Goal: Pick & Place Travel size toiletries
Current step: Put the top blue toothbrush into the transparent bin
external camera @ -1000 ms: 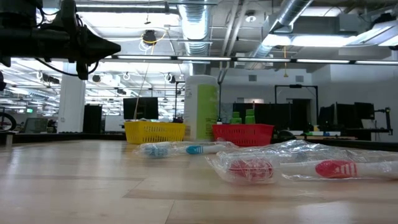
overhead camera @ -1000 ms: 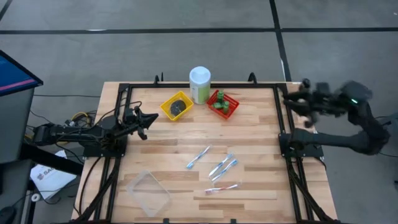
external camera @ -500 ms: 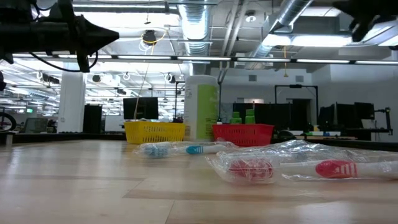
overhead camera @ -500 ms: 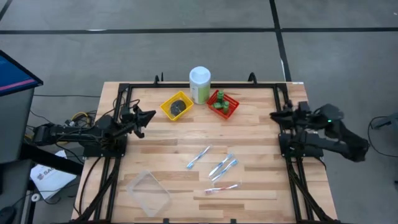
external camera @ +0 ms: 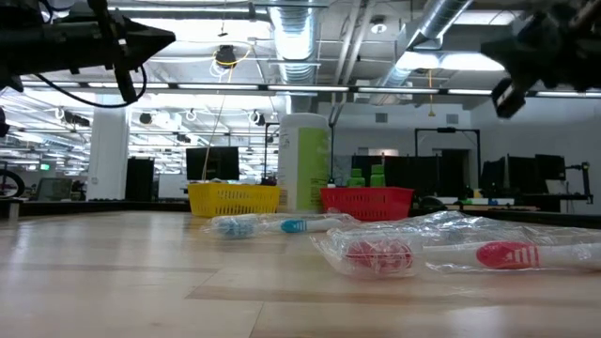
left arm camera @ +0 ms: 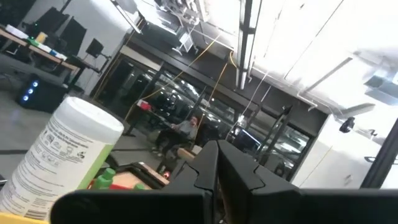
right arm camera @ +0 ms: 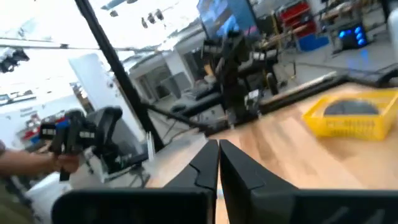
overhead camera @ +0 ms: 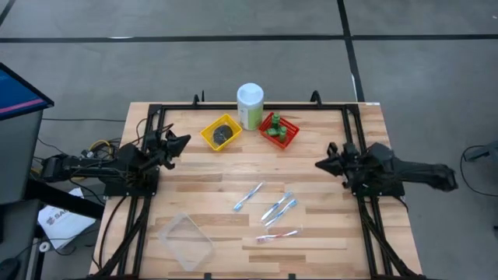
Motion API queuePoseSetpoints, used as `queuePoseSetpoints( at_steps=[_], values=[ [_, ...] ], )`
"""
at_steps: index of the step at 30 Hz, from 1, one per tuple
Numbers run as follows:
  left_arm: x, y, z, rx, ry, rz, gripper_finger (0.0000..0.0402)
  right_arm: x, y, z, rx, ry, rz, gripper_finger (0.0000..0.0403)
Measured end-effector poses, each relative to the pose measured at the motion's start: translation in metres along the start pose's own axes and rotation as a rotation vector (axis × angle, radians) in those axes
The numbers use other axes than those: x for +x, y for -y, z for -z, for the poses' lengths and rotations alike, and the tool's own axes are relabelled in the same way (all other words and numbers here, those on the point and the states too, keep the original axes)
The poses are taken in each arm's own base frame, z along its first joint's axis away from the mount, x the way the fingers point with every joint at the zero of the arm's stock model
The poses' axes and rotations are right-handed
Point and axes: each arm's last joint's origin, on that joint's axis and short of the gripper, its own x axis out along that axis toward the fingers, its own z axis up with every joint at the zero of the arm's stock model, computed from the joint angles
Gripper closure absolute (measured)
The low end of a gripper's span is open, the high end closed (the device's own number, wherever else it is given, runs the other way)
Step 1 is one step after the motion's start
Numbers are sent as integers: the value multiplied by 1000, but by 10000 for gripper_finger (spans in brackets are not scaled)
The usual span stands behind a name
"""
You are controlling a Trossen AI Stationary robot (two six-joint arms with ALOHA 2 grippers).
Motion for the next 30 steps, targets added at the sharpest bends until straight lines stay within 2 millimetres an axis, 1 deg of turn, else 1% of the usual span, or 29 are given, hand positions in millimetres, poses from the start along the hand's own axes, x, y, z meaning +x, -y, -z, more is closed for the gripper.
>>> queuePoseSetpoints(
  at_steps=[1,5,7,11,13,15,18,20,22,23,26,30],
  values=[
    [0,0,0,0,0,0,395,1,2,5,1,-1,-9,395],
    [0,0,-1,-4,9,5,395,1,2,16,-10,-92,-10,401],
    [0,2,-4,-37,42,23,395,1,2,19,-23,-119,3,400],
    [5,11,-17,-146,86,56,399,1,3,20,-29,-118,28,401],
    [14,20,-26,-164,74,94,400,1,3,20,-29,-116,31,401],
    [26,32,-35,-159,40,140,401,1,3,20,-42,-117,31,402],
    [52,52,-49,-141,-24,226,401,1,4,20,-88,-127,32,402],
    [70,64,-54,-120,-67,263,401,2,4,22,-123,-141,35,402],
    [87,72,-56,-70,-91,263,401,2,5,22,-127,-150,39,402],
    [96,76,-56,-52,-100,267,399,3,5,23,-121,-158,43,401],
    [121,96,-66,-47,-103,324,388,4,6,24,-64,-170,53,402],
    [151,129,-81,-41,-94,441,358,4,6,25,-11,-173,60,401]
  ],
)
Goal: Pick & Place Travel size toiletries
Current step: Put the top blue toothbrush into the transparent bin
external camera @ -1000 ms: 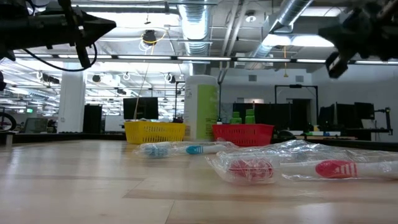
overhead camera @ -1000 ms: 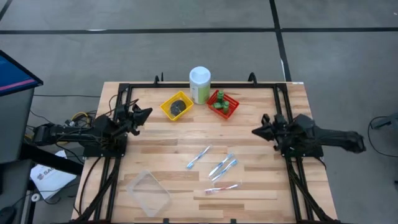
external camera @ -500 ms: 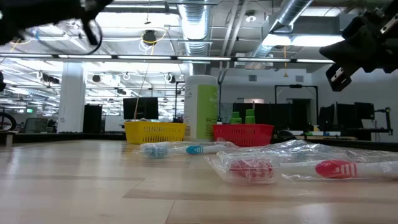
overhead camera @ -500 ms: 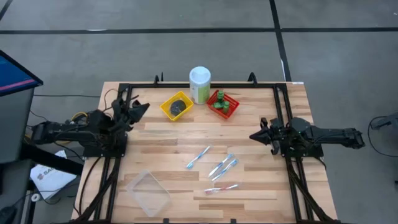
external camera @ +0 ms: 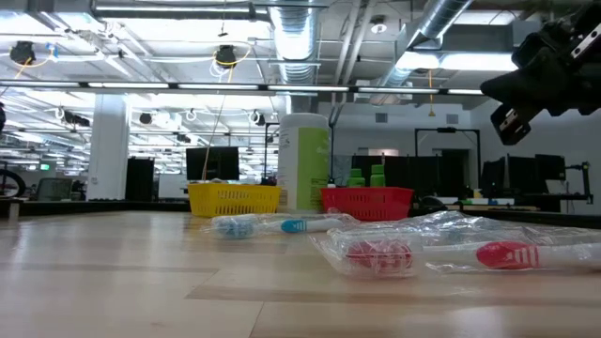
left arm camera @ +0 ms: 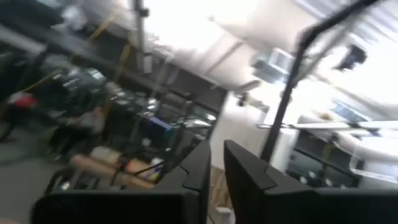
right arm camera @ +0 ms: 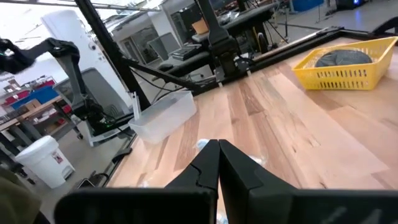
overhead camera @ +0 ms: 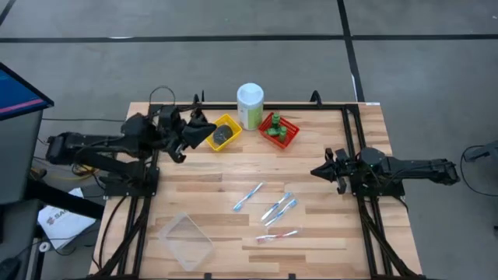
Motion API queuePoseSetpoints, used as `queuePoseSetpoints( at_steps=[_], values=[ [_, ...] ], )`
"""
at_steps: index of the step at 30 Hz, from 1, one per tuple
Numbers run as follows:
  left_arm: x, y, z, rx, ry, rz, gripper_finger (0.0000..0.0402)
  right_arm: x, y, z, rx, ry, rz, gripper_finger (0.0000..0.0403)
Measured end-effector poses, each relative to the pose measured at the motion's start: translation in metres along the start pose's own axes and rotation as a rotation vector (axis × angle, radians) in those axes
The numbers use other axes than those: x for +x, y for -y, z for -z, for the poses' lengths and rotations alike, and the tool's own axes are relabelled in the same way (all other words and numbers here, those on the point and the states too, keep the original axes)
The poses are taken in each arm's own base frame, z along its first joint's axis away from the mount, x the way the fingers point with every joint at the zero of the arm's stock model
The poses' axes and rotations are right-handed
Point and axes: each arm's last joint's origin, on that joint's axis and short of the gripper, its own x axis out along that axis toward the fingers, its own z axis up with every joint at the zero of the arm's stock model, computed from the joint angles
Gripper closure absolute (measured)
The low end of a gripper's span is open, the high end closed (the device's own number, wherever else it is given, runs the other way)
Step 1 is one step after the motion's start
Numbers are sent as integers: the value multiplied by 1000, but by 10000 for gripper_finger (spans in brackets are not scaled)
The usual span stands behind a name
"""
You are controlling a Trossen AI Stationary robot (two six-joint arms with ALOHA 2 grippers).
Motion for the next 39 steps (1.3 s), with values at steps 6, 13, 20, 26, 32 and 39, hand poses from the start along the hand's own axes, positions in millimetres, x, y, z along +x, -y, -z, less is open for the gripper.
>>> queuePoseSetpoints(
  at_steps=[6,13,20,26,32,39],
  values=[
    [44,26,-29,197,-23,79,289,0,0,0,0,0,0,396],
    [56,-4,-1,290,-556,-292,199,0,0,0,0,0,-1,396],
    [46,-52,67,272,-1027,-582,175,0,0,0,0,0,-2,396],
    [52,-86,133,269,-1209,-681,178,0,0,0,0,0,-2,396],
    [47,-111,190,185,-1331,-767,179,0,0,0,0,0,-2,396],
    [44,-112,247,64,-1371,-756,179,0,0,0,0,0,-2,396]
  ],
)
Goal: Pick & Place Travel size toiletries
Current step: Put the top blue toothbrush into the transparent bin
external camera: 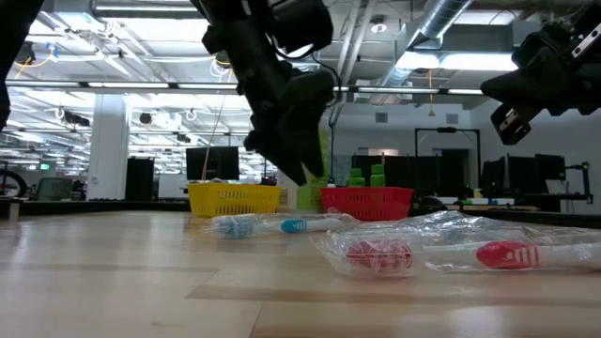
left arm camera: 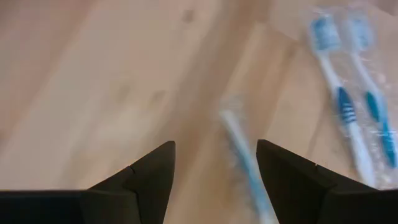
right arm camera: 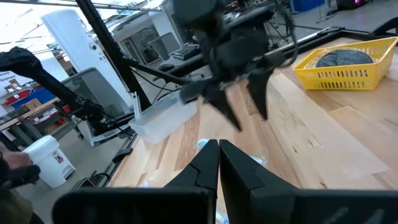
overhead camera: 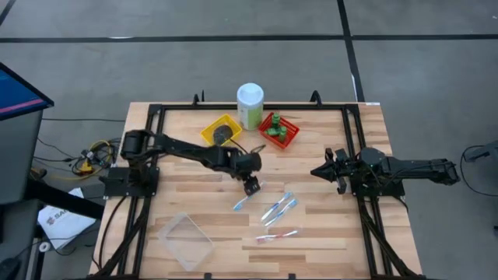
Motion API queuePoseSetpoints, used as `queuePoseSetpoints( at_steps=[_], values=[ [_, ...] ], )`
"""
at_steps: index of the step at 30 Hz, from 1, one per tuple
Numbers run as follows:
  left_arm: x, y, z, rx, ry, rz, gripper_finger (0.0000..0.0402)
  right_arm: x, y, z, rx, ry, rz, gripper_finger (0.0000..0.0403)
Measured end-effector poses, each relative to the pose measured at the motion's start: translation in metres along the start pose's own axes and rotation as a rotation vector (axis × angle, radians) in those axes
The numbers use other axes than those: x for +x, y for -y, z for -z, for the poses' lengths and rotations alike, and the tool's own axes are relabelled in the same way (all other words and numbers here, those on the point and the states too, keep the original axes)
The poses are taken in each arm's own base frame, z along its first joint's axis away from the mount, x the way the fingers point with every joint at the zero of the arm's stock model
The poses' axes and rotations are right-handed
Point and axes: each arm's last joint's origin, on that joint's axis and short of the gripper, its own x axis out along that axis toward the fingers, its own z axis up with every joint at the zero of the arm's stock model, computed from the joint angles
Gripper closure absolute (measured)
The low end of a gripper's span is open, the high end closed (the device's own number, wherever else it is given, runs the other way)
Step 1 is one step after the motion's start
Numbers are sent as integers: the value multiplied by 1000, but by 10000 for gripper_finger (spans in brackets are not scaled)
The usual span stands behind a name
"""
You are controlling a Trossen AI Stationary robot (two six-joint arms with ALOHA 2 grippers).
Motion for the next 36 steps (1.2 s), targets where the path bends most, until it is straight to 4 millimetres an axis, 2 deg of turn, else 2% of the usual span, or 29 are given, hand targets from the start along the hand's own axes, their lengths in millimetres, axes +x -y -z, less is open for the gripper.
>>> queuePoseSetpoints(
  at_steps=[9,13,21,25,32,36],
  values=[
    [18,38,25,-14,33,-52,179,0,0,0,0,0,1,396],
    [29,43,35,-3,45,-145,179,0,0,0,0,0,0,396],
    [53,44,48,-62,-30,-138,185,0,0,0,0,0,0,396],
    [49,43,48,-105,-39,-146,229,0,0,0,0,0,-1,396],
    [33,34,44,-115,-80,-153,381,0,0,0,0,0,0,396],
    [20,26,36,-130,-114,-110,384,0,0,0,0,0,0,396]
  ],
)
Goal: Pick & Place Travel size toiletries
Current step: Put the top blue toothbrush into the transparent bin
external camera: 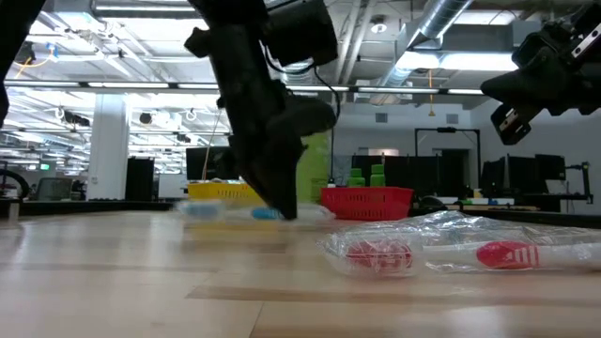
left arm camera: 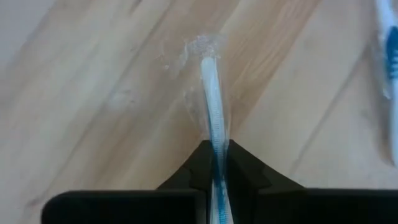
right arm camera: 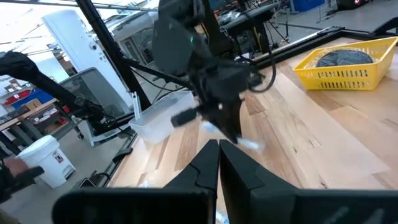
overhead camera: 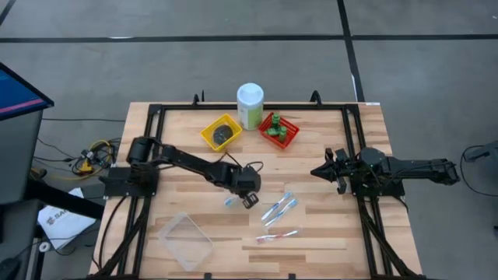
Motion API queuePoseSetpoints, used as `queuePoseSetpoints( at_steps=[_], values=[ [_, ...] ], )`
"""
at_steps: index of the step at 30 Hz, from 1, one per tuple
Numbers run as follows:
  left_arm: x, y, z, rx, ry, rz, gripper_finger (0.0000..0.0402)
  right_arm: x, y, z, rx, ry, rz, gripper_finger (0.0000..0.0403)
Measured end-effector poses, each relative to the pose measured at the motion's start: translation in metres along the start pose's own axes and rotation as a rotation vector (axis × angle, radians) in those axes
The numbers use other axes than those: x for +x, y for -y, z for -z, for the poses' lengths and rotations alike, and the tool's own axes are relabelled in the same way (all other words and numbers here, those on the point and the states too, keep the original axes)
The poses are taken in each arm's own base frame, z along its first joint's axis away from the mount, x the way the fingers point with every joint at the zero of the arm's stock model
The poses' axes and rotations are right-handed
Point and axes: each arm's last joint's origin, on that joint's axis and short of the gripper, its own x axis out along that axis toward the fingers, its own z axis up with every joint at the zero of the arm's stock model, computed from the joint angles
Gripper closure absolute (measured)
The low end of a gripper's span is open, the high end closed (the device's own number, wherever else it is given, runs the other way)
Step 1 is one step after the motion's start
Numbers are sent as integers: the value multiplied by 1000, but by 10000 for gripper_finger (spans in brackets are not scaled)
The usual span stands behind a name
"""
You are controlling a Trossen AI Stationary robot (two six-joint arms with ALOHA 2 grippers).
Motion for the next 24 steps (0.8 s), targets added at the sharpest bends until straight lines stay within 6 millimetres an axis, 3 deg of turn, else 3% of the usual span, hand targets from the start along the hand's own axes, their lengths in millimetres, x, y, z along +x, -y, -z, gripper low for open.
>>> queuePoseSetpoints(
  at_steps=[4,7,10,14,19,24],
  values=[
    [-38,-7,-2,63,-25,39,392,0,0,0,0,0,0,396],
    [-76,-8,2,235,-52,144,388,0,0,0,0,0,0,396],
    [-118,-4,15,397,-19,235,387,0,0,0,0,0,0,396],
    [-163,5,45,648,60,324,392,0,0,0,0,1,0,396],
    [-185,9,101,968,94,408,389,0,0,0,0,0,0,396],
    [-183,5,155,1020,7,452,388,0,0,0,0,1,0,396]
  ],
)
